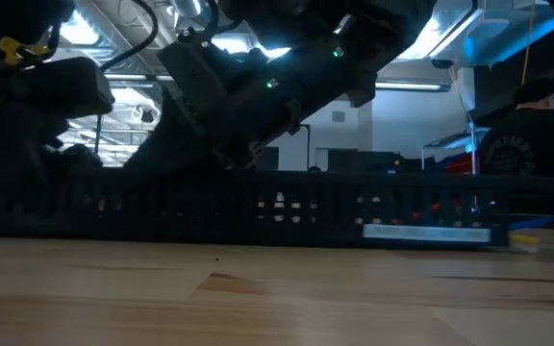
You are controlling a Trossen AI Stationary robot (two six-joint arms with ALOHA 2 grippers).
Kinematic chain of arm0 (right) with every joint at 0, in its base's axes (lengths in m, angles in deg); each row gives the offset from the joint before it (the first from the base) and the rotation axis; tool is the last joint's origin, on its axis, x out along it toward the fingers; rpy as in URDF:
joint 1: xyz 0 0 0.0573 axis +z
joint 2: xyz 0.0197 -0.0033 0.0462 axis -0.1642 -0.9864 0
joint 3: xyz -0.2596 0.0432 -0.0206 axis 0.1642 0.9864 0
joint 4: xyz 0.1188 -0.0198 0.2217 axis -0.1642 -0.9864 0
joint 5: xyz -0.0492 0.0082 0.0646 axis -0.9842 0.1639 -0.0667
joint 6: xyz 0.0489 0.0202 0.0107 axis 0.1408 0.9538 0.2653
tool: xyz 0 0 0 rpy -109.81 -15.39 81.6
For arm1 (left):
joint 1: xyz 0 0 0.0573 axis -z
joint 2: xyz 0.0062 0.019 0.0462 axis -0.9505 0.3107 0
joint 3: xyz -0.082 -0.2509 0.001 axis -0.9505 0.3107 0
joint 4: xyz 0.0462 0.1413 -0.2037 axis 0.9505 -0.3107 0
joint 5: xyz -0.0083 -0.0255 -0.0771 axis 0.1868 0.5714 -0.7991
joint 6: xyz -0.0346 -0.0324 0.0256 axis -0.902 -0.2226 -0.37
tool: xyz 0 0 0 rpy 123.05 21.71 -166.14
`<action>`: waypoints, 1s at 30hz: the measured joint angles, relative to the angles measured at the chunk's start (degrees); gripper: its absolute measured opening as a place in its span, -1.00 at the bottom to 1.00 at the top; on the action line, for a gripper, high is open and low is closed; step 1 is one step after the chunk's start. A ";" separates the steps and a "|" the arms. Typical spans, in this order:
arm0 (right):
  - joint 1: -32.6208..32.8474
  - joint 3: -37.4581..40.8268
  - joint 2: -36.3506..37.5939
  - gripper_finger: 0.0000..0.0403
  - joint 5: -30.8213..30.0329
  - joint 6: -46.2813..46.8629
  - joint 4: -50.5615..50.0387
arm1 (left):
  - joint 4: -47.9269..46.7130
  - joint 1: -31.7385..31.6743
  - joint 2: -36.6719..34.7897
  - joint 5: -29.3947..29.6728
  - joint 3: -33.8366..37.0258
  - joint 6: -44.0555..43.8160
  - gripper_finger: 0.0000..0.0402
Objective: Ziptie cables
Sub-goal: Close the black cable duct
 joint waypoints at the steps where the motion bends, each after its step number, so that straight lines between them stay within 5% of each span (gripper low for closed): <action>1: 0.01 0.01 -0.12 0.14 0.04 0.07 1.16 | 1.86 -0.17 0.64 -0.02 0.00 0.29 0.06; 10: 0.09 -0.03 -1.17 0.14 -0.44 0.16 3.69 | 7.97 -1.76 3.92 -0.84 -0.16 1.49 0.25; 20: -0.01 -0.39 -1.17 0.14 0.29 -0.01 1.48 | -16.04 -0.37 -3.79 -2.76 -7.40 1.70 0.27; 30: -0.01 -0.30 -1.17 0.14 0.22 0.03 1.40 | -18.02 1.14 -5.67 -1.13 -4.08 1.42 0.24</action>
